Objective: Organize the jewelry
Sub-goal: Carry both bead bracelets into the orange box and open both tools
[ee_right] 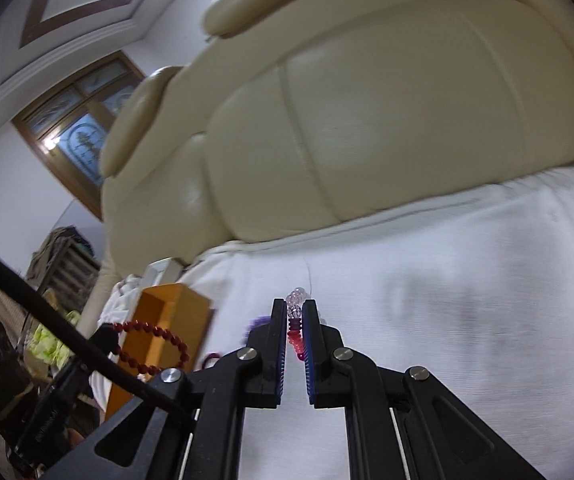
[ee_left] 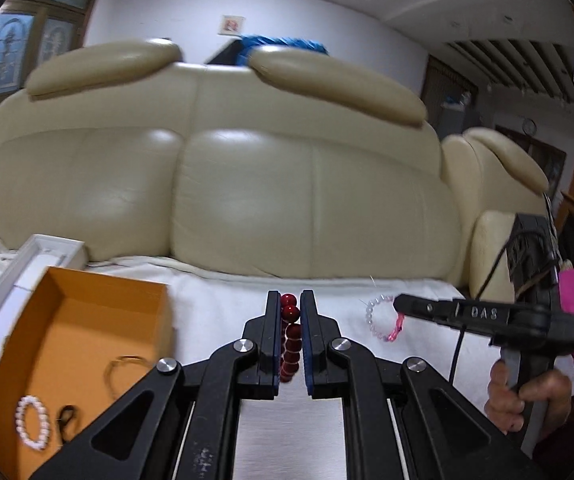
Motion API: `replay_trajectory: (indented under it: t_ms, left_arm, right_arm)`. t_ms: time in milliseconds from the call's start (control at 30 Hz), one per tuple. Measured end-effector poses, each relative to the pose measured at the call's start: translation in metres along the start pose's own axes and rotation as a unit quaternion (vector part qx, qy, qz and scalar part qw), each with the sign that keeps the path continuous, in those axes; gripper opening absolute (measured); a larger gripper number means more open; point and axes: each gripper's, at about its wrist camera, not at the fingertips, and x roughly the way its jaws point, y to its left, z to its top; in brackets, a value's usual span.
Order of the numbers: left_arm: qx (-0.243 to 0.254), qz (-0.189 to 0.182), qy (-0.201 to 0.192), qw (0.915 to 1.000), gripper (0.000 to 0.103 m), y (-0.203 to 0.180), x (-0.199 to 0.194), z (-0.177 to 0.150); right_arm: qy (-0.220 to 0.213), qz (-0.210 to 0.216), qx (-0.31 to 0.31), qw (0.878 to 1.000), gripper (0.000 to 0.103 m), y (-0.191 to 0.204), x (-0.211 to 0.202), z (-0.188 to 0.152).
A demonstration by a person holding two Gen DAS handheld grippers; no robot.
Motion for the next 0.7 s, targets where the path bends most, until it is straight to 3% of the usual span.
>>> replay_trajectory:
  t_ms: [167,367,700]
  left_arm:
    - [-0.029,0.040,-0.014,0.9987,0.009,0.044,-0.023,0.002]
    - [-0.058,0.092,-0.001,0.9941,0.009,0.095,-0.030,-0.010]
    - [-0.100,0.135,0.023,0.9856,0.009,0.156,-0.020,-0.025]
  right_arm:
    - [0.003,0.038,-0.029,0.999,0.009,0.046,0.021,-0.009]
    - [0.027,0.073,-0.070,0.994,0.009,0.099,0.049,-0.027]
    - [0.059,0.110,-0.112,0.986,0.009,0.156,0.099,-0.045]
